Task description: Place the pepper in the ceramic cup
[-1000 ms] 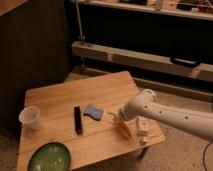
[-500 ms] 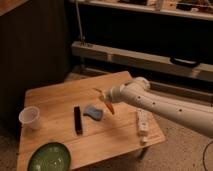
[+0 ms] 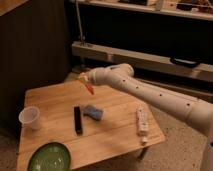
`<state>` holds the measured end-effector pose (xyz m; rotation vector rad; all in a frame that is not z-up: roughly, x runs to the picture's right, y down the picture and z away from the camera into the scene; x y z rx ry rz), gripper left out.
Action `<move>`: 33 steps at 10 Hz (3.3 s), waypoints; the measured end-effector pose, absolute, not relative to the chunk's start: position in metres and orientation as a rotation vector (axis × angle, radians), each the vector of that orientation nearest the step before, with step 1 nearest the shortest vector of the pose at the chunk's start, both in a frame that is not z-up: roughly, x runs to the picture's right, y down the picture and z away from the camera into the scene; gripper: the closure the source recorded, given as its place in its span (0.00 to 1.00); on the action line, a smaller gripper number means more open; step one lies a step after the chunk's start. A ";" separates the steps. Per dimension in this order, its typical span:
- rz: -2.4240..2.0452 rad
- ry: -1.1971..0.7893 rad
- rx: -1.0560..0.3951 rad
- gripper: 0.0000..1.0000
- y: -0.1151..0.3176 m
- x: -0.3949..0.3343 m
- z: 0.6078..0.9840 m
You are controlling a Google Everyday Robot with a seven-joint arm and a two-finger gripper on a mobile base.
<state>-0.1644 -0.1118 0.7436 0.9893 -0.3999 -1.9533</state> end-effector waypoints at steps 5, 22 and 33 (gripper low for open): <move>-1.973 -0.509 1.406 1.00 -0.164 -0.312 0.690; -1.743 -0.899 1.669 1.00 0.009 -0.393 0.674; -1.762 -1.004 1.692 0.67 0.053 -0.418 0.683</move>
